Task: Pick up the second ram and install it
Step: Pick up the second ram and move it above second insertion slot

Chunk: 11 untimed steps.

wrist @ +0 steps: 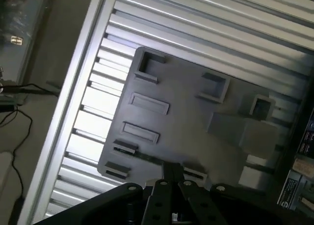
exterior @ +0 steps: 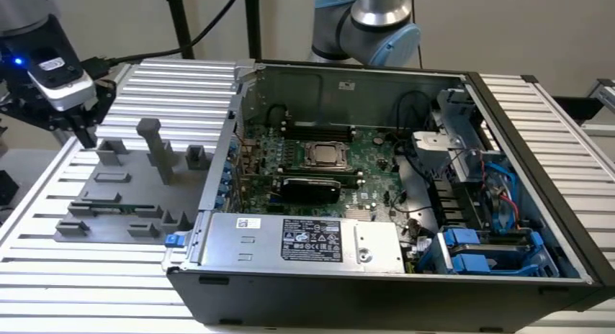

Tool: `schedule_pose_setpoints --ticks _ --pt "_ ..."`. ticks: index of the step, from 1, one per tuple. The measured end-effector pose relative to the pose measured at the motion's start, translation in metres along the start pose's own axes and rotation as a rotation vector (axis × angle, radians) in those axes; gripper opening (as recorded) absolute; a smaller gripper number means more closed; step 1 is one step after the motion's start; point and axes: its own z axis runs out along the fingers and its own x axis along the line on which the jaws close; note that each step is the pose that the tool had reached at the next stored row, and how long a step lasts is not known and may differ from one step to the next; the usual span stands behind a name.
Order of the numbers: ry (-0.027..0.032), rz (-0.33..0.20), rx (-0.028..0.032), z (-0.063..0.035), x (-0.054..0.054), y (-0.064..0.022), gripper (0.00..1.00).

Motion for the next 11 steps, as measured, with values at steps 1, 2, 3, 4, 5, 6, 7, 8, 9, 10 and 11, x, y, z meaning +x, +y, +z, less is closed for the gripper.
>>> schedule_pose_setpoints --ticks 1,2,3,4,5,6,7,8,9,10,11 --pt "0.0007 -0.018 -0.0001 0.0007 0.0 0.0 0.0" --pt "0.0014 -0.036 -0.0002 0.0014 0.0 0.0 0.0" --pt "0.0021 -0.054 -0.0003 0.0022 0.0 -0.0001 0.0" --pt "0.0031 -0.074 -0.0004 0.0029 0.0 -0.0001 0.0" --pt "0.0039 -0.091 -0.0004 0.0035 0.0 -0.0001 0.0" --pt "0.0046 -0.11 -0.0005 0.0042 0.0 -0.0001 0.0" --pt "0.0053 -0.127 -0.0005 0.0048 0.0 -0.0002 0.0" --pt "0.006 -0.145 -0.0005 0.0054 0.0001 -0.0002 0.0" --pt "0.0066 -0.163 -0.0005 0.0061 0.0 -0.0002 0.0" --pt "0.0074 -0.181 -0.0005 0.0067 0.0 -0.0003 0.0" --pt "0.0081 -0.2 -0.0005 0.0074 0.0 -0.0003 0.0"
